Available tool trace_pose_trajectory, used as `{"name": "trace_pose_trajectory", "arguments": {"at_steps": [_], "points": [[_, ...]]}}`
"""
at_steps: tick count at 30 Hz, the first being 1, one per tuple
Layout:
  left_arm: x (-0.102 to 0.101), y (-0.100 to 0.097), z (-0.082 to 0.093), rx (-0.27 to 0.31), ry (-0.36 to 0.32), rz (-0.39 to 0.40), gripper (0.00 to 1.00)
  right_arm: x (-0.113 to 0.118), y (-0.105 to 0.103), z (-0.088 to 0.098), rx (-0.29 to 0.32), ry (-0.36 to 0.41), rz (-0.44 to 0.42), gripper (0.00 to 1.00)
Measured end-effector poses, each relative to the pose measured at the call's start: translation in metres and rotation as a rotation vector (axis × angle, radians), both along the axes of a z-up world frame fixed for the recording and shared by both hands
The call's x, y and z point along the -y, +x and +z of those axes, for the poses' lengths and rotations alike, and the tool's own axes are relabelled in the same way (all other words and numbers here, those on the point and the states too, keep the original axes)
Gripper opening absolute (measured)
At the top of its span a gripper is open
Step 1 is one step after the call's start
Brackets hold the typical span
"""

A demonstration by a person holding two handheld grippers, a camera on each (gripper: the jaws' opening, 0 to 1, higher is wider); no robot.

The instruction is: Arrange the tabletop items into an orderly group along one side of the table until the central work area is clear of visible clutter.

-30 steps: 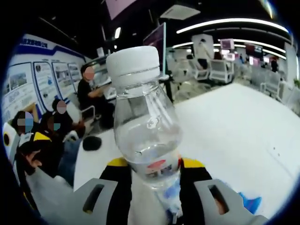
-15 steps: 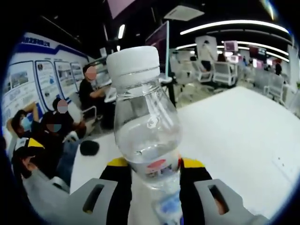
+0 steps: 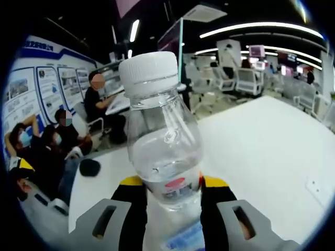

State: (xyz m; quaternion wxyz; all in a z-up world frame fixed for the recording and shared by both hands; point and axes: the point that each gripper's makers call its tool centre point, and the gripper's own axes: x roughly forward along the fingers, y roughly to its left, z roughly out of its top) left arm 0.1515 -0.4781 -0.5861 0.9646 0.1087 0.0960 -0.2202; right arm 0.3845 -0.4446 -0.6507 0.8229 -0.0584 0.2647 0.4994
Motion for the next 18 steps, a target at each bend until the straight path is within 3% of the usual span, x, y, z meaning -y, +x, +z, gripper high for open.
{"name": "trace_pose_trajectory", "arguments": {"at_steps": [12, 18], "points": [[-0.001, 0.001, -0.001, -0.005, 0.007, 0.004, 0.89, -0.014, 0.023, -0.02, -0.006, 0.0, -0.021, 0.35], [0.0, 0.001, -0.002, -0.012, 0.005, 0.001, 0.89, -0.021, 0.036, -0.02, -0.002, 0.019, -0.038, 0.35]]}}
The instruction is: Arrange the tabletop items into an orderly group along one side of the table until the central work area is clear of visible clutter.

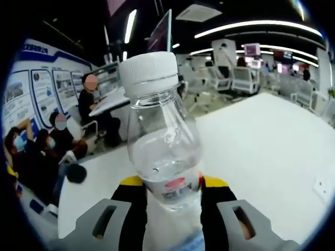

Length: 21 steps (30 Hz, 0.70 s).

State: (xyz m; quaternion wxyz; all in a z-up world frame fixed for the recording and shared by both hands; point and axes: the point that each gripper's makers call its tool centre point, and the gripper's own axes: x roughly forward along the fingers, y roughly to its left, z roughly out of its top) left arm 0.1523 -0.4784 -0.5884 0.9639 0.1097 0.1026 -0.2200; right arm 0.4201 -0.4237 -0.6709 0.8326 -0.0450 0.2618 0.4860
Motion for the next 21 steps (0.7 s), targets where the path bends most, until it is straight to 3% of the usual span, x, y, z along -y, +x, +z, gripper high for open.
{"name": "trace_pose_trajectory", "arguments": {"at_steps": [12, 21], "points": [[0.002, -0.001, -0.001, -0.007, 0.007, -0.006, 0.88, -0.005, 0.008, -0.018, 0.011, -0.016, -0.008, 0.35], [0.0, -0.001, -0.002, -0.009, 0.007, -0.002, 0.88, -0.013, 0.014, -0.013, 0.025, -0.001, 0.001, 0.36]]}}
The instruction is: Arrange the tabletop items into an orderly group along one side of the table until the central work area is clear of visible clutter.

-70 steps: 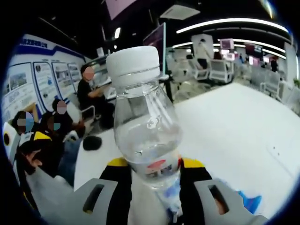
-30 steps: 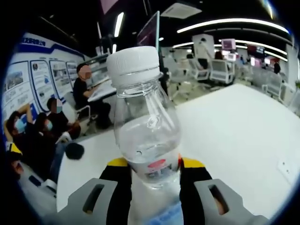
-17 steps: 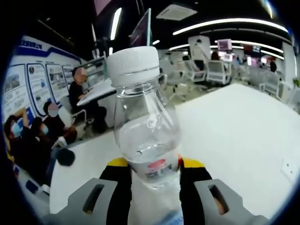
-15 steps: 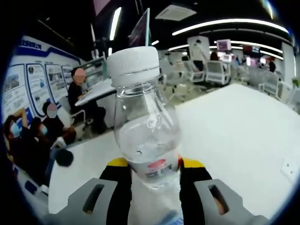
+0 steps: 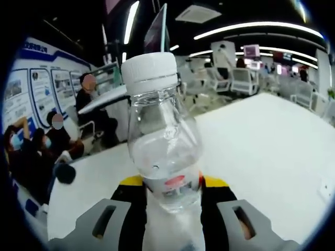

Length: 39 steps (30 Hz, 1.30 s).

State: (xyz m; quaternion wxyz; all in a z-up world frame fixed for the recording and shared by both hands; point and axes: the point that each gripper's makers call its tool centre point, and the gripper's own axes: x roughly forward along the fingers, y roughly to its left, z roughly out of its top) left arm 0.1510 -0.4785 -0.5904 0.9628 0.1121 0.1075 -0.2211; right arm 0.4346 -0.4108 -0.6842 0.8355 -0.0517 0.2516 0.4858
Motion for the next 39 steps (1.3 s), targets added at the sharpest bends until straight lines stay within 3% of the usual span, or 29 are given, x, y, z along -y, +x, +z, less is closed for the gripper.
{"name": "trace_pose_trajectory", "arguments": {"at_steps": [30, 32, 35, 39], "points": [[0.001, 0.001, -0.002, -0.001, 0.022, -0.003, 0.87, -0.017, 0.025, -0.004, 0.042, 0.013, -0.011, 0.38], [0.001, 0.001, -0.001, 0.004, 0.021, 0.001, 0.88, -0.017, 0.027, -0.004, 0.067, 0.002, -0.003, 0.39], [0.001, 0.001, -0.002, 0.002, 0.024, 0.001, 0.88, -0.021, 0.031, 0.002, 0.052, 0.05, -0.019, 0.45], [0.001, 0.001, -0.001, 0.002, 0.024, 0.0, 0.88, -0.019, 0.031, 0.002, 0.051, 0.041, -0.02, 0.47]]}}
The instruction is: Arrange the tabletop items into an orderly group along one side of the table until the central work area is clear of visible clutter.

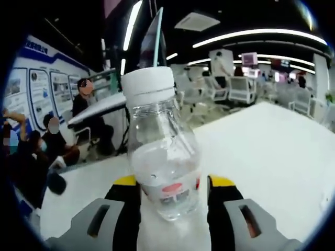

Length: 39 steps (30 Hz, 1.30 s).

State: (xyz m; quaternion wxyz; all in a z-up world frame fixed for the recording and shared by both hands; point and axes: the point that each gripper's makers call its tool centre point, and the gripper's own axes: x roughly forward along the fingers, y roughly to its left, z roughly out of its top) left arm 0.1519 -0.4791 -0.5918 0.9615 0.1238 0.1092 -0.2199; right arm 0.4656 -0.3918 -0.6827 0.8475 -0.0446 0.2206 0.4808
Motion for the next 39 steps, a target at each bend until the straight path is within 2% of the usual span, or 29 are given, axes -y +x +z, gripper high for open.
{"name": "trace_pose_trajectory", "arguments": {"at_steps": [13, 21, 33, 39], "points": [[0.0, -0.001, 0.002, 0.003, -0.001, -0.004, 0.87, 0.005, -0.005, 0.008, -0.009, -0.002, 0.018, 0.47], [0.001, -0.001, 0.003, 0.009, -0.003, -0.01, 0.88, 0.018, -0.02, -0.001, -0.025, -0.035, 0.027, 0.5], [0.003, -0.002, 0.0, 0.001, 0.009, -0.017, 0.88, 0.037, -0.05, -0.01, -0.061, -0.08, 0.071, 0.66], [0.004, -0.002, -0.001, -0.002, 0.015, -0.019, 0.88, 0.045, -0.068, -0.006, -0.039, -0.106, 0.134, 0.76]]}}
